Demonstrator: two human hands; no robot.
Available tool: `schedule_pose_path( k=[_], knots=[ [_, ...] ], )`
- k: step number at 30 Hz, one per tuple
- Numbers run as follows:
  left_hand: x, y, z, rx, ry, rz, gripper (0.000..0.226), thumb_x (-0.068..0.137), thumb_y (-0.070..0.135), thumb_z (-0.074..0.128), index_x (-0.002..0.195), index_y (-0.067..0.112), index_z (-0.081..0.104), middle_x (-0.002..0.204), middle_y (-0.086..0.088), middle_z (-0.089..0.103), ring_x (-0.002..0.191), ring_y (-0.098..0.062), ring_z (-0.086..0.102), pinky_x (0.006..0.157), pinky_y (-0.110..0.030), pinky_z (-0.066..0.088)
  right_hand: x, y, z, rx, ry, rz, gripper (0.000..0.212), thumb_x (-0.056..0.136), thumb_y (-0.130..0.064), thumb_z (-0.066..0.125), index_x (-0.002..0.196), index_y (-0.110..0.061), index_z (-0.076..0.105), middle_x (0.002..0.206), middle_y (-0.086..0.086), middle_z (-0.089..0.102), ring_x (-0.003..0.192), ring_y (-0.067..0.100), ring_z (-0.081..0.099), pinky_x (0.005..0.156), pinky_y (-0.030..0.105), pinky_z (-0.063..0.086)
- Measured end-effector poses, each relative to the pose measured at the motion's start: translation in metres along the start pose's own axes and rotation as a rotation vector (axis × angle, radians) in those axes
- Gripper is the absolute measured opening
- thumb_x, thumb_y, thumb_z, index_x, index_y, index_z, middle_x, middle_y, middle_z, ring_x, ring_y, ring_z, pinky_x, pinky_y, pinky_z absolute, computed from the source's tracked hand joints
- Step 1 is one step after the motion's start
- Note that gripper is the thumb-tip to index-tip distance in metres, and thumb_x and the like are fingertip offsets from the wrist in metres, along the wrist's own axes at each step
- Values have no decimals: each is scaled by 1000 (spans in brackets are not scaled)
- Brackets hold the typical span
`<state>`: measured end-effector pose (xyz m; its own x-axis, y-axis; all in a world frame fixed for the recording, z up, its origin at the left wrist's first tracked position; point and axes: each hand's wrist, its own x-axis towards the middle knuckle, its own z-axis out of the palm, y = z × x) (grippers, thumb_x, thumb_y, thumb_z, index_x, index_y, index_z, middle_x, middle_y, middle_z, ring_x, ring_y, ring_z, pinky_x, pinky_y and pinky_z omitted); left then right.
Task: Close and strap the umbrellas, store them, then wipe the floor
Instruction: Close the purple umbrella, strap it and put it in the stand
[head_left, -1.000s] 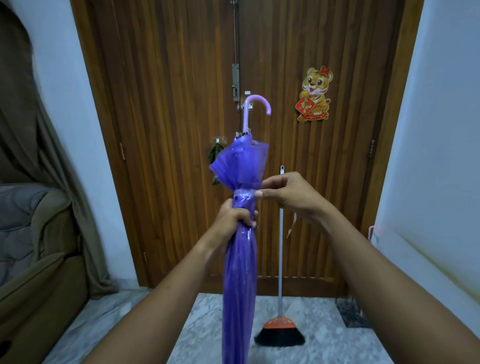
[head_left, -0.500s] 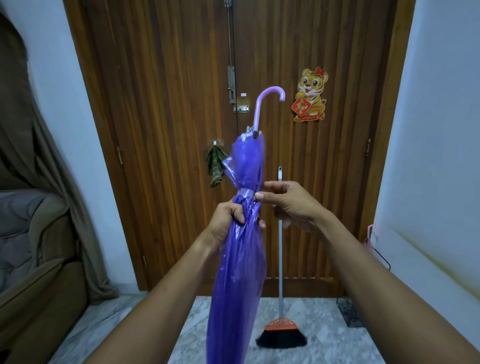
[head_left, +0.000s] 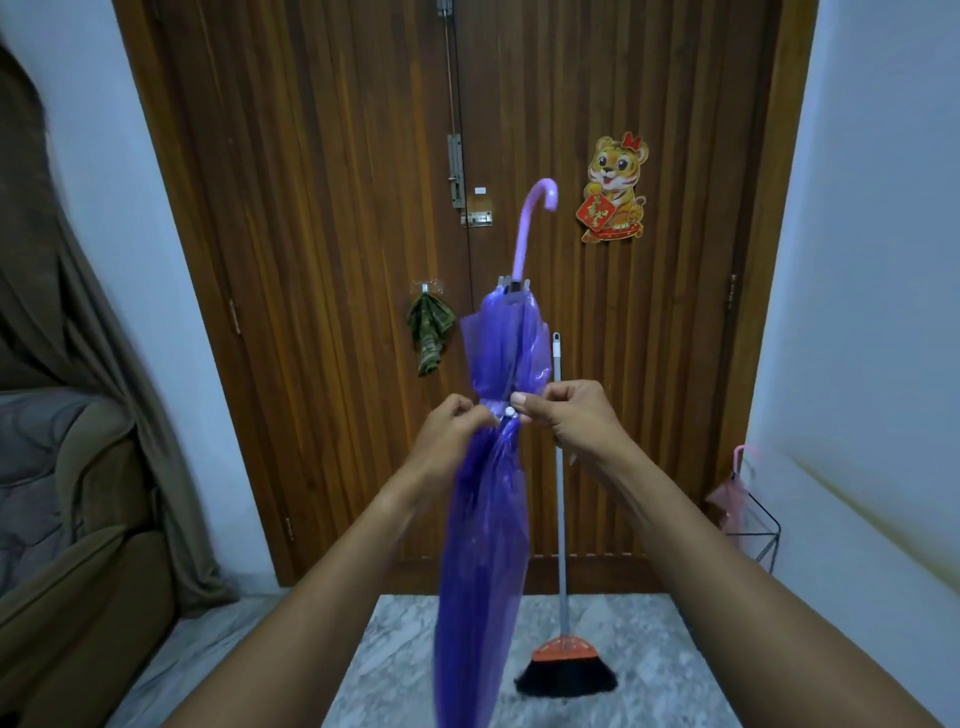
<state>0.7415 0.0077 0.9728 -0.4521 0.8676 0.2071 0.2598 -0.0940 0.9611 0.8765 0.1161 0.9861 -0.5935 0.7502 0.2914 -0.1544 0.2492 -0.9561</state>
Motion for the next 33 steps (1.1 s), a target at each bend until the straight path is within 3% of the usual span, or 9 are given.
schedule_pose_path(
  k=[2,4,9,14,18,23,27,30,33],
  knots=[
    [-5,-9,9,58,-24,70,45,82,24,74,120,23,51,113,3,64,101,-15,67,81,-30,53,1,5,7,-13,63,-2,24,85,-14,78,71,-2,63,71,7,71,63,6,70,57,16,52],
    [-5,-23,19,164,38,96,61,75,16,81,126,23,47,114,2,66,97,-12,69,80,-32,59,2,5,15,-26,48,-15,29,83,-13,80,63,-10,60,69,8,71,67,12,71,64,24,57],
    [1,-16,18,5,165,16,26,69,-7,61,89,10,55,83,-11,60,72,-20,60,60,-31,49,4,-13,5,-279,-251,-110,11,79,-17,84,76,-13,75,81,4,76,80,12,73,75,23,59],
    [-3,-5,3,-147,-38,-71,44,69,-17,47,106,5,54,77,-10,59,64,-21,62,57,-32,52,4,-27,-18,-385,-277,-169,14,77,-13,85,87,-6,78,89,6,78,90,16,75,81,27,60],
    [-2,2,9,-437,-55,-106,58,50,-9,40,106,-1,52,68,-15,51,52,-28,57,52,-31,52,1,-17,-20,-318,-129,-136,28,72,-19,88,86,0,74,86,11,76,83,17,74,76,31,61],
    [-6,7,11,-639,-218,-138,42,46,-3,33,75,0,63,64,-15,54,49,-26,55,60,-33,54,-6,-15,-16,-214,-192,-42,34,79,-25,84,108,-13,70,95,-3,75,65,-4,64,54,15,46],
    [-4,3,2,-547,-423,-212,38,42,2,45,73,-2,67,76,-24,66,69,-39,68,69,-40,59,-9,-15,-24,-156,-393,-13,28,87,-11,74,113,-13,62,94,-6,72,73,-2,67,59,15,49],
    [-6,6,-4,-299,-307,-258,26,54,-2,36,57,-1,63,63,-19,62,52,-26,63,52,-28,53,-14,-12,-19,-67,-394,-25,29,88,-4,71,114,-10,60,96,0,71,84,8,72,68,22,57],
    [0,-4,-6,13,-43,-98,13,59,22,60,66,12,64,71,-8,63,64,-22,60,66,-32,47,-14,-9,-12,-36,-265,-60,24,88,-1,71,110,-4,62,86,1,70,64,0,67,53,14,49]
  ],
)
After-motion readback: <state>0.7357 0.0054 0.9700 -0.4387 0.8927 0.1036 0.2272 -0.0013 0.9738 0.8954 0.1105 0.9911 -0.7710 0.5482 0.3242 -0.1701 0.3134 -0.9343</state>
